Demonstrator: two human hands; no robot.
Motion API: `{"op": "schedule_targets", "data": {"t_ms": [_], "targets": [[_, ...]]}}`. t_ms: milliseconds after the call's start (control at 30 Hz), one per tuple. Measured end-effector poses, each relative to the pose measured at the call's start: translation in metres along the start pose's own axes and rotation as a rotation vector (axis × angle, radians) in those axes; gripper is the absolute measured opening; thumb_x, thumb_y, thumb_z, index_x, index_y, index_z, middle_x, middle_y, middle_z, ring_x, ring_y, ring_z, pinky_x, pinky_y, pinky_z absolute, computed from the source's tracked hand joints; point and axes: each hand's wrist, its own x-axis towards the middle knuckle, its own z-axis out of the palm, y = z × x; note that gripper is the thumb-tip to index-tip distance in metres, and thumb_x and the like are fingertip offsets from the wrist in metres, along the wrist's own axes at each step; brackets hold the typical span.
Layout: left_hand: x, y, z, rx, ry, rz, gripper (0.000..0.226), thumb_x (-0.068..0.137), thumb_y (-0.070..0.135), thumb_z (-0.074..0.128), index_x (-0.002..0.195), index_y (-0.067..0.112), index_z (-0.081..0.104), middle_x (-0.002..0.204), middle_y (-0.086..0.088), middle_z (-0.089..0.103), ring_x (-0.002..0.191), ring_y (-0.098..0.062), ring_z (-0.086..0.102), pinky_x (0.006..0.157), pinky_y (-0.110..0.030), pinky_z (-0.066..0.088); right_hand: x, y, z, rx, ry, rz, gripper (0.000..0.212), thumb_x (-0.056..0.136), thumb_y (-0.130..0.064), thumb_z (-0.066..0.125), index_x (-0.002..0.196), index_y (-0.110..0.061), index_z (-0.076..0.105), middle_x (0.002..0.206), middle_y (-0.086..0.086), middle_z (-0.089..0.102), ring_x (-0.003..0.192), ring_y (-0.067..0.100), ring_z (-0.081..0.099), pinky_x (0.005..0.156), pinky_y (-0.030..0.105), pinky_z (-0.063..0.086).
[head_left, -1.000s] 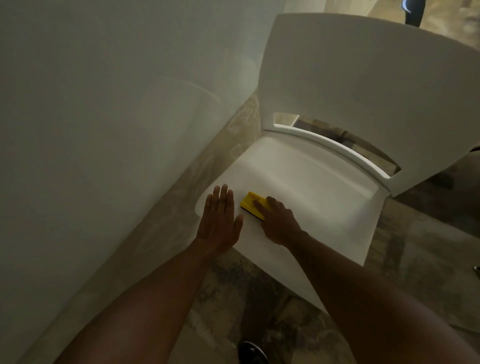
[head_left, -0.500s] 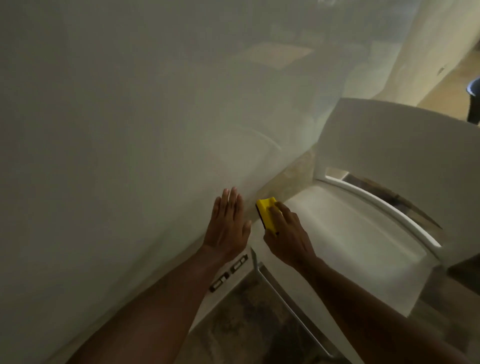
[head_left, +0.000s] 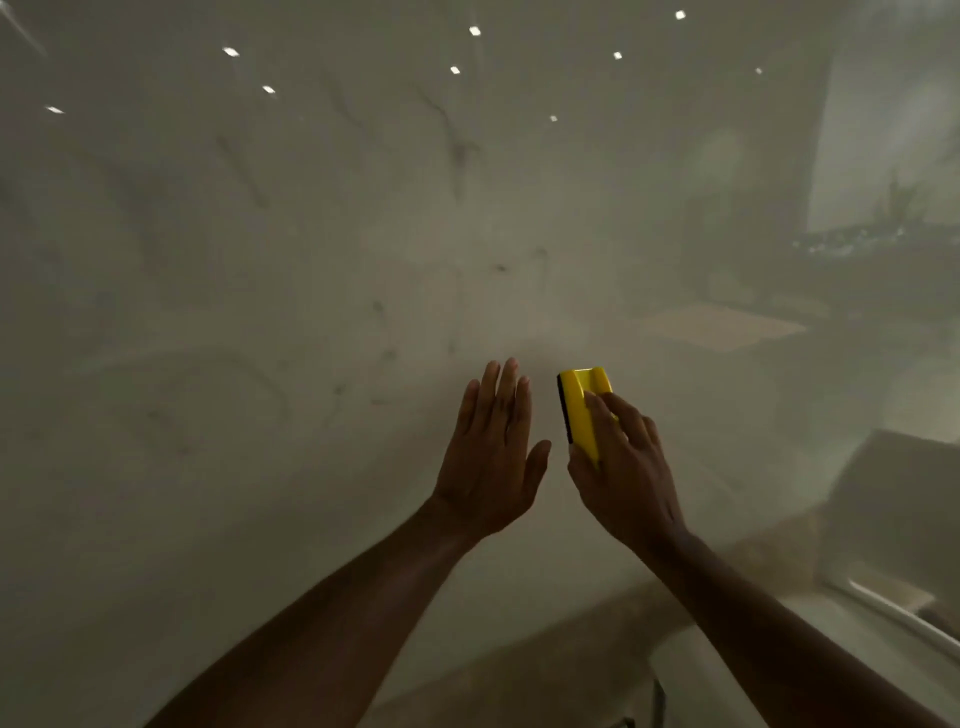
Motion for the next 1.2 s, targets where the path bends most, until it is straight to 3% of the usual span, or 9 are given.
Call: {"op": "schedule_targets", "data": {"t_ms": [333, 567, 800, 900, 1067, 1200], "targets": [[0.014, -0.121, -0.161, 0.221, 0.206, -0.074, 0.073, 0.107, 0.039, 0.046, 0.159, -0.008, 0.026, 0.169, -0.029, 0.019, 0.160, -0.045, 0.010, 0.131, -0.057, 0.015, 0.106, -0.165, -0.011, 0.108, 0.238, -0.261, 0.067, 0.089, -0.030, 0.063, 0.149, -0.014, 0.037, 0.148, 0.012, 0.041, 0.122, 0.035, 0.045, 0.082, 0.042, 0.051], [0.011, -0.214, -0.259, 0.378, 0.260, -0.137, 0.072, 0.106, 0.037, 0.047, 0.157, -0.011, 0.029, 0.168, -0.032, 0.021, 0.158, -0.048, 0.014, 0.128, -0.062, 0.020, 0.163, -0.261, -0.011, 0.155, 0.349, -0.381, 0.063, 0.090, -0.028, 0.063, 0.148, -0.016, 0.040, 0.146, 0.008, 0.042, 0.118, 0.033, 0.045, 0.081, 0.039, 0.050], [-0.008, -0.299, -0.344, 0.546, 0.300, -0.220, 0.072, 0.106, 0.039, 0.039, 0.156, -0.012, 0.030, 0.167, -0.033, 0.021, 0.157, -0.049, 0.015, 0.129, -0.060, 0.018, 0.216, -0.351, 0.000, 0.149, 0.398, -0.532, 0.057, 0.093, -0.023, 0.061, 0.146, -0.012, 0.044, 0.146, 0.012, 0.045, 0.119, 0.036, 0.045, 0.093, 0.046, 0.050], [-0.020, -0.328, -0.375, 0.589, 0.304, -0.267, 0.075, 0.105, 0.043, 0.032, 0.157, -0.011, 0.028, 0.168, -0.032, 0.020, 0.158, -0.049, 0.014, 0.130, -0.059, 0.016, 0.236, -0.384, 0.004, 0.098, 0.381, -0.553, 0.056, 0.093, -0.023, 0.060, 0.147, -0.016, 0.044, 0.149, 0.012, 0.043, 0.118, 0.038, 0.046, 0.088, 0.051, 0.051], [-0.041, -0.371, -0.418, 0.633, 0.335, -0.321, 0.075, 0.105, 0.041, 0.033, 0.155, -0.014, 0.030, 0.166, -0.035, 0.022, 0.156, -0.052, 0.018, 0.128, -0.062, 0.020, 0.266, -0.428, 0.006, -0.021, 0.409, -0.576, 0.055, 0.091, -0.023, 0.058, 0.144, -0.029, 0.045, 0.153, 0.002, 0.036, 0.118, 0.034, 0.043, 0.080, 0.044, 0.045], [-0.059, -0.399, -0.441, 0.644, 0.350, -0.366, 0.074, 0.104, 0.040, 0.031, 0.155, -0.014, 0.030, 0.166, -0.035, 0.023, 0.156, -0.052, 0.018, 0.127, -0.062, 0.021, 0.282, -0.455, 0.012, -0.071, 0.449, -0.478, 0.055, 0.089, -0.022, 0.056, 0.143, -0.031, 0.047, 0.154, 0.002, 0.036, 0.119, 0.036, 0.042, 0.080, 0.044, 0.041]]}}
